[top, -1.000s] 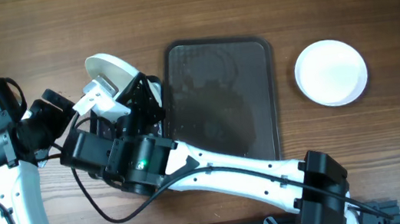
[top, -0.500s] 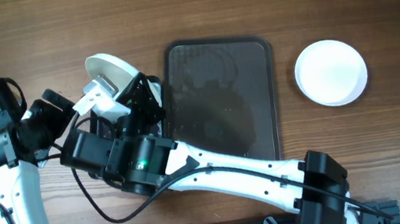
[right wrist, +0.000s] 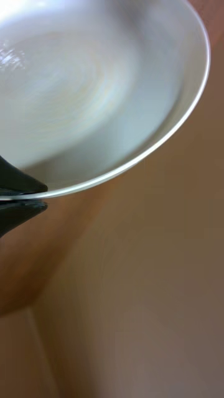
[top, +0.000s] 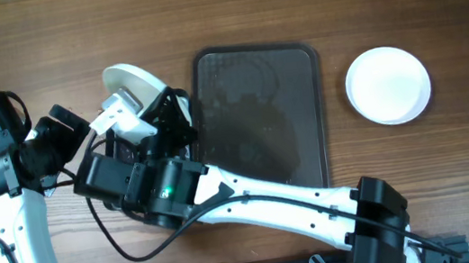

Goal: Clean dirty plates on tray and stack at the side
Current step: 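Lift the plate over the sink tray and rinse it with the right gripper, then carry the plate right and stack it on the clean plates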

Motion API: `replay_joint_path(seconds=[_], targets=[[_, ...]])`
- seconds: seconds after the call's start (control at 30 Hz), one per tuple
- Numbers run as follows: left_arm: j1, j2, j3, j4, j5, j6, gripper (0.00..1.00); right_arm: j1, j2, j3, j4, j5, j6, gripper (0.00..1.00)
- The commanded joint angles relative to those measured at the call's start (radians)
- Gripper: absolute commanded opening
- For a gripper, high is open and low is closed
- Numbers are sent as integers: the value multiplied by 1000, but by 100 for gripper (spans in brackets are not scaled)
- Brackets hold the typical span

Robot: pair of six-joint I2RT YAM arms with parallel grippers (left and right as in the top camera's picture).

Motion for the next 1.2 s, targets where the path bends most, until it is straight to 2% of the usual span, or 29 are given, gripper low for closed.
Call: replay_joint_path(seconds=[0.0,0.1,0.23,0.3,0.43,0.63,0.8,0.87,1.0,1.17], targets=[[6,-8,10,0,12,5,100,-79,-31,24,-100,-290,308,4],[6,-8,10,0,12,5,100,-203,-41,24,-123,-742,341,4],[6,-8,10,0,12,5,100,-391,-104,24,-132,-1161,341,4],[6,-8,10,0,12,5,100,-481,-160,24,-136,-1284,339,4],[6,-8,10,0,12,5,100,-638,-300,24,-177,-1354,310,4],[6,-8,10,0,12,5,100,-925,-535,23,-375,-1346,257,4],[6,-8,10,0,12,5,100,-1186,-613,-32,-537,-1333,220,4],[6,-8,10,0,12,5,100,-1316,-629,-127,-555,-1360,172,4],[6,-8,10,0,12,5,100,-1500,-632,-360,-482,-1453,130,4],[6,-8,10,0,12,5,100,-1698,-612,-720,-164,-1650,153,4]])
